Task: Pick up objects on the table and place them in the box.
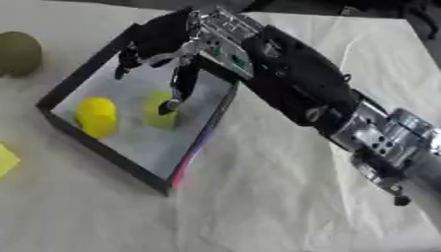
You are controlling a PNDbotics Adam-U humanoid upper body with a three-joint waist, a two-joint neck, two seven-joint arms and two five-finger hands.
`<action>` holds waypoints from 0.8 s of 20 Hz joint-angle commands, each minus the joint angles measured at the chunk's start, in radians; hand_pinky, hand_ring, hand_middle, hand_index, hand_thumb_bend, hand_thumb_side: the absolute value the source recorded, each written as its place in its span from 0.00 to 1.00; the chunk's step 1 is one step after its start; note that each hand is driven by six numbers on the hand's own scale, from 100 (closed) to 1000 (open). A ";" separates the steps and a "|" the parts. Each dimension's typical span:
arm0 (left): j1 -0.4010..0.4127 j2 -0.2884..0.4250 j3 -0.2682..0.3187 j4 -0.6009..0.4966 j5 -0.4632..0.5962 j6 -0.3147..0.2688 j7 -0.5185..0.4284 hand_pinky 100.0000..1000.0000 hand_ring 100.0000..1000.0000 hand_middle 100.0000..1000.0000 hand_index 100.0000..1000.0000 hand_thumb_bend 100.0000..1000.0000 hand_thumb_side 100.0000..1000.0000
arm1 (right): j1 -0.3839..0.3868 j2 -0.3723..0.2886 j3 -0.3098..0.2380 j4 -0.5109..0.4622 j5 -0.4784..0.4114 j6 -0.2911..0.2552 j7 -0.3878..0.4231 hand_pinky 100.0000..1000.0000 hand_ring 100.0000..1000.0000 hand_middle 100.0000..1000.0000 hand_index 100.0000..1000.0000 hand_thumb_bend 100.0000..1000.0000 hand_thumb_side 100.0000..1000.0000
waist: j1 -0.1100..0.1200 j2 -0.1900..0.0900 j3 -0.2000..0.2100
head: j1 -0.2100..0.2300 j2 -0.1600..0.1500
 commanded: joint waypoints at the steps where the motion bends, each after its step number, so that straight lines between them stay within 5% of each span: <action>1: -0.006 0.033 0.011 -0.018 -0.002 -0.005 0.005 0.81 0.76 0.68 0.80 0.00 0.64 | -0.014 -0.073 -0.043 -0.057 -0.110 -0.031 0.051 0.89 0.83 0.74 0.91 0.19 0.30 | 0.002 -0.022 -0.005 | 0.005 -0.002; 3: -0.005 0.035 0.014 -0.018 -0.002 -0.005 0.008 0.81 0.76 0.68 0.80 0.00 0.64 | 0.009 -0.116 -0.069 -0.091 -0.234 0.020 0.047 0.89 0.80 0.72 0.90 0.00 0.16 | 0.001 -0.024 -0.008 | 0.006 -0.002; 5: -0.002 0.034 0.017 -0.017 -0.002 -0.005 0.011 0.81 0.76 0.68 0.80 0.00 0.64 | 0.041 -0.164 -0.108 -0.146 -0.391 0.081 0.049 0.89 0.78 0.70 0.89 0.00 0.07 | 0.001 -0.022 -0.012 | 0.010 -0.002; 6: 0.000 0.034 0.018 -0.017 -0.003 -0.005 0.012 0.81 0.76 0.68 0.80 0.00 0.64 | 0.056 -0.186 -0.129 -0.179 -0.471 0.115 0.053 0.90 0.77 0.69 0.88 0.00 0.10 | 0.002 -0.021 -0.013 | 0.013 -0.002; 7: 0.002 0.032 0.019 -0.016 -0.004 -0.006 0.014 0.81 0.76 0.68 0.80 0.00 0.64 | 0.071 -0.208 -0.159 -0.212 -0.553 0.151 0.054 0.90 0.76 0.68 0.88 0.00 0.01 | 0.004 -0.020 -0.016 | 0.016 -0.002; 14: 0.003 0.028 0.021 -0.018 -0.005 -0.010 0.017 0.81 0.76 0.68 0.80 0.00 0.64 | 0.175 -0.347 -0.364 -0.465 -0.957 0.379 0.007 0.91 0.74 0.66 0.84 0.00 0.00 | 0.018 -0.012 -0.034 | 0.033 -0.002; 16: 0.002 0.028 0.020 -0.019 -0.004 -0.011 0.016 0.81 0.76 0.69 0.80 0.00 0.63 | 0.226 -0.388 -0.421 -0.531 -1.044 0.428 -0.036 0.91 0.74 0.65 0.83 0.00 0.07 | 0.022 -0.012 -0.039 | 0.041 -0.002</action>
